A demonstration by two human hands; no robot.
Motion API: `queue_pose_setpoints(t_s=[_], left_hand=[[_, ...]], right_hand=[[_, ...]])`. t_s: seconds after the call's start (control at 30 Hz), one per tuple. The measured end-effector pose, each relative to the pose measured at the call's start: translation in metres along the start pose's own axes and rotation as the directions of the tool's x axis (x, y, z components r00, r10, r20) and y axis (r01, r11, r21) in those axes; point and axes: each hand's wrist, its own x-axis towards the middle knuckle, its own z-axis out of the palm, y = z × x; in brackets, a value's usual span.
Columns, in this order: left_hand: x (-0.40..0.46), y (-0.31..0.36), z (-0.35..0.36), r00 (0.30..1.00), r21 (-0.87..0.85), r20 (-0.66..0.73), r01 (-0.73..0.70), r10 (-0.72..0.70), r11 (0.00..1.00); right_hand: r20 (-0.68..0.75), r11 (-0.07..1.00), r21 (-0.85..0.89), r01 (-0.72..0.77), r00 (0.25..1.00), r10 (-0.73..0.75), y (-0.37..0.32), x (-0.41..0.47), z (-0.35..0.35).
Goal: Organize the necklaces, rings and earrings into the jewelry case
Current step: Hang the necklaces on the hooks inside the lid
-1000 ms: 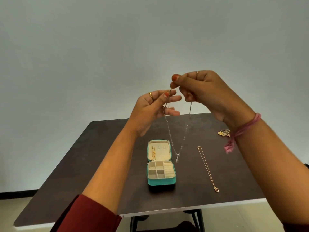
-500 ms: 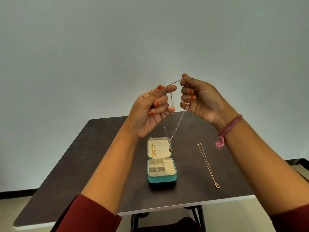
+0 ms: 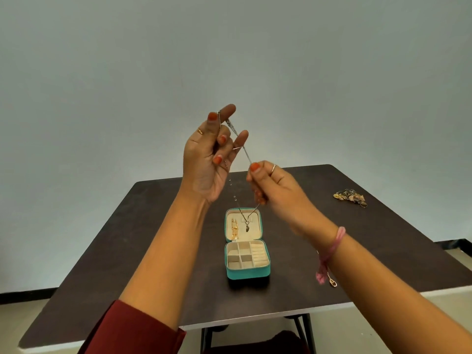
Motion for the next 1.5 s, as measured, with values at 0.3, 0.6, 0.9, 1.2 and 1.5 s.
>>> queue_pose_setpoints(t_s=[0.3,0.6,0.9,1.2,1.5], left_hand=[[-0.009,-0.006,-0.013,0.996,0.514,0.048,-0.088,0.074,0.853],[-0.015,-0.014,-0.027,0.969,0.664,0.235,-0.102,-0.078,0.741],[-0.020,-0.022,-0.017,0.954,0.357,0.103,0.228,-0.280,0.906],[-0.016,-0.015,-0.022,0.903,0.018,0.211,0.380,-0.375,0.925],[-0.005,-0.006,-0.022,0.934,-0.186,0.259,0.300,-0.248,0.936]], right_hand=[[0.142,0.768,-0.613,0.186,0.982,-0.124,-0.025,-0.029,0.018],[0.076,0.986,-0.151,0.073,0.995,-0.062,-0.063,-0.004,-0.014],[0.025,0.984,0.105,-0.147,0.989,0.145,-0.057,0.016,-0.030],[0.017,0.941,0.241,-0.240,0.970,0.243,-0.029,0.017,-0.035],[0.107,0.941,0.256,-0.222,0.974,0.201,-0.010,0.013,-0.030]])
